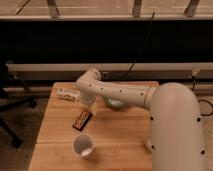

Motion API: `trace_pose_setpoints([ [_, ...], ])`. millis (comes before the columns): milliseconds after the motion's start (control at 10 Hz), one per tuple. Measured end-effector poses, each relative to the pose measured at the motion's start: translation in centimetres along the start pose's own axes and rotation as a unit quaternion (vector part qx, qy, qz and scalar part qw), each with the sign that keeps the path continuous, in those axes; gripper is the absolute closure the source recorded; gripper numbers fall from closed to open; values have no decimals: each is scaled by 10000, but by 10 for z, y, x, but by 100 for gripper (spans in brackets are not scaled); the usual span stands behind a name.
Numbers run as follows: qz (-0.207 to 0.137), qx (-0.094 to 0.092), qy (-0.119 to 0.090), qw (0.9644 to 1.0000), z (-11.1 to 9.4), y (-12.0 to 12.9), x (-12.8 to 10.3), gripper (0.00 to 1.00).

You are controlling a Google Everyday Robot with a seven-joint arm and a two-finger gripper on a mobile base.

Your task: Place the eraser in the ceramic cup

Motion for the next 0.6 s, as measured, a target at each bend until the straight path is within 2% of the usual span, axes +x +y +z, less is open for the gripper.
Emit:
trace_pose_setpoints([
  [600,-416,-457,-446,9971,22,24,-28,20],
])
